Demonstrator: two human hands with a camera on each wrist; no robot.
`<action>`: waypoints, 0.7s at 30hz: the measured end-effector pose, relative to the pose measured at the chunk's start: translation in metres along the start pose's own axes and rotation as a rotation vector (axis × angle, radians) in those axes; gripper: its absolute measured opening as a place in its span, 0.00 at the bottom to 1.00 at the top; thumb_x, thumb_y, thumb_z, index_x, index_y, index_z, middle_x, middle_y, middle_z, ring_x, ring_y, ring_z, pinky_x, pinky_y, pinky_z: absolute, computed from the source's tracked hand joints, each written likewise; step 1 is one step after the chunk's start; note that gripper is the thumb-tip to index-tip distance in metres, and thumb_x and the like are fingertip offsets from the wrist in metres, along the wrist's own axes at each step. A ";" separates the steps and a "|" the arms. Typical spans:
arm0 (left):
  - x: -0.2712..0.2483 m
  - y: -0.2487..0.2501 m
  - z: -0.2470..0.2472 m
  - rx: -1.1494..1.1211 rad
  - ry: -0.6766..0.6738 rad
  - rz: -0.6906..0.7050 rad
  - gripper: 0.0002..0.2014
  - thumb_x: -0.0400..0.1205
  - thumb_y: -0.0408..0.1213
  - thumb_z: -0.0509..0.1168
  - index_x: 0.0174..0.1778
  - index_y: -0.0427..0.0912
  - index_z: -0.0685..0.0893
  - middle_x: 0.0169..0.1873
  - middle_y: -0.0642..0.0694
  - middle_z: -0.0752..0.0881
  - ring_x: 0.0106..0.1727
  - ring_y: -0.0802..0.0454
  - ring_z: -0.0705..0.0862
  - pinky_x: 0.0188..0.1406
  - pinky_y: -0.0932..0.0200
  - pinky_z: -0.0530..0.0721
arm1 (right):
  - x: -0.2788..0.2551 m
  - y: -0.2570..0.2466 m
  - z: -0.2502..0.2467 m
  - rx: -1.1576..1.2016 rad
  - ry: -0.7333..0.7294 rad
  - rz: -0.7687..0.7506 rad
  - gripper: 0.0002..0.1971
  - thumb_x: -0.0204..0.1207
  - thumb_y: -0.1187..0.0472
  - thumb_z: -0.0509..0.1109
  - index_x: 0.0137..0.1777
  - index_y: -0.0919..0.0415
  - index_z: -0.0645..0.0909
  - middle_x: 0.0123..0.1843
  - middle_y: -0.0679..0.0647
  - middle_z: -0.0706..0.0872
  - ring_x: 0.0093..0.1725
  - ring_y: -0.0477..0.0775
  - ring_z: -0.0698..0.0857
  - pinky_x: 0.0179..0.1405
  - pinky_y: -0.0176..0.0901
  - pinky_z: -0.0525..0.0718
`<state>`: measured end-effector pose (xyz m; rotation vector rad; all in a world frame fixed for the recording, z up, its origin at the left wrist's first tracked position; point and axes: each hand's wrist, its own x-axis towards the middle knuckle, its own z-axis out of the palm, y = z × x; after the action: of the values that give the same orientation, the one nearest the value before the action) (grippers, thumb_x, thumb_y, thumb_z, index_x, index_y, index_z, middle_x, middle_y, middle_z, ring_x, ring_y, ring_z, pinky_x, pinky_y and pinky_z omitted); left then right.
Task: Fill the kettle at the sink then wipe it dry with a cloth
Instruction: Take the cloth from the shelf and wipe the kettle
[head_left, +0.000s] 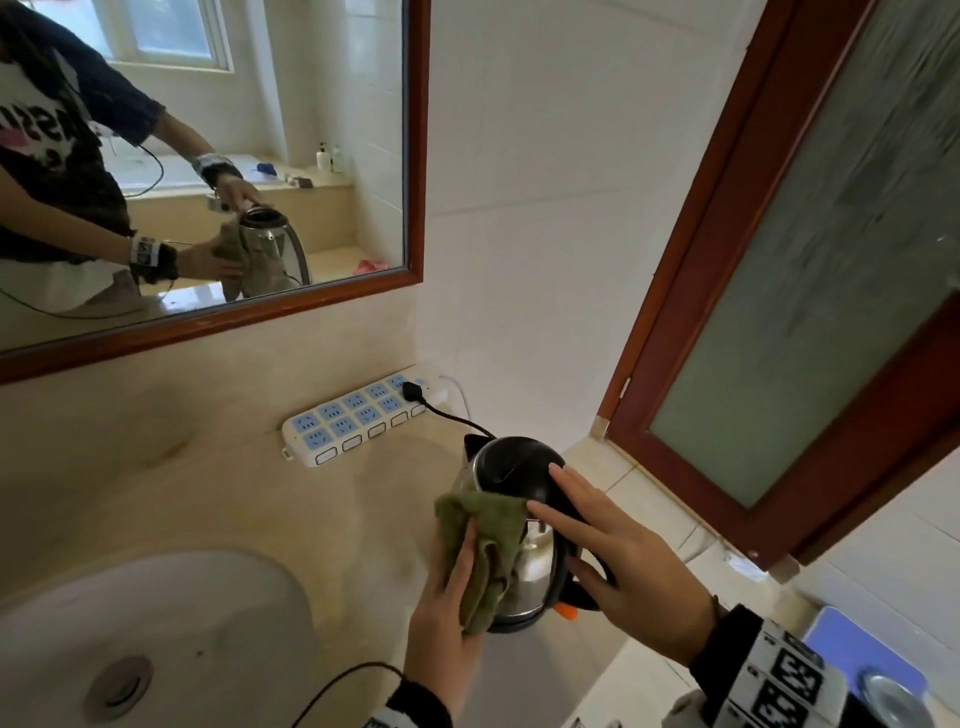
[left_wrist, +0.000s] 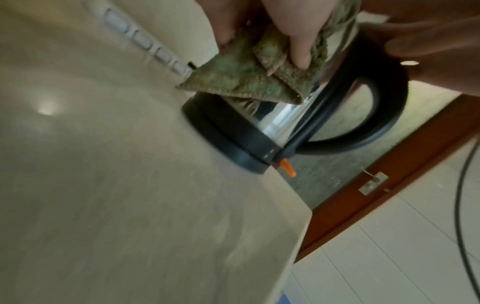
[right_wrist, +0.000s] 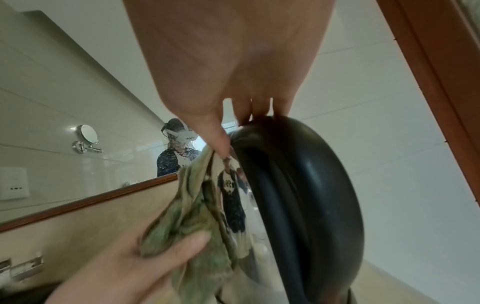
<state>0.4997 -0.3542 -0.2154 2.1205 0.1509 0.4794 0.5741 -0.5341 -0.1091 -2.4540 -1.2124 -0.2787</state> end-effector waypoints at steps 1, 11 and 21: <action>-0.007 -0.002 0.002 -0.086 0.000 -0.151 0.39 0.75 0.29 0.70 0.77 0.56 0.59 0.76 0.43 0.69 0.71 0.52 0.75 0.61 0.83 0.66 | 0.000 0.000 0.000 0.011 0.009 0.006 0.28 0.76 0.55 0.57 0.78 0.45 0.68 0.84 0.46 0.64 0.84 0.32 0.49 0.79 0.34 0.61; 0.054 0.046 -0.053 -0.380 -0.007 -0.184 0.28 0.80 0.21 0.59 0.70 0.55 0.67 0.54 0.61 0.79 0.54 0.69 0.79 0.60 0.74 0.75 | 0.009 -0.005 -0.023 0.086 -0.045 0.058 0.36 0.76 0.58 0.62 0.80 0.33 0.54 0.82 0.21 0.47 0.81 0.26 0.50 0.77 0.16 0.52; 0.030 0.005 -0.052 -0.137 -0.316 -0.551 0.08 0.81 0.28 0.60 0.51 0.41 0.81 0.43 0.42 0.82 0.50 0.43 0.84 0.46 0.61 0.75 | 0.005 -0.018 -0.024 0.117 -0.097 0.116 0.30 0.75 0.57 0.62 0.79 0.41 0.65 0.83 0.35 0.53 0.81 0.36 0.60 0.70 0.07 0.52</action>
<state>0.5063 -0.3082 -0.1771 1.8858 0.4875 -0.1659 0.5629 -0.5303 -0.0812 -2.4488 -1.0863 -0.0559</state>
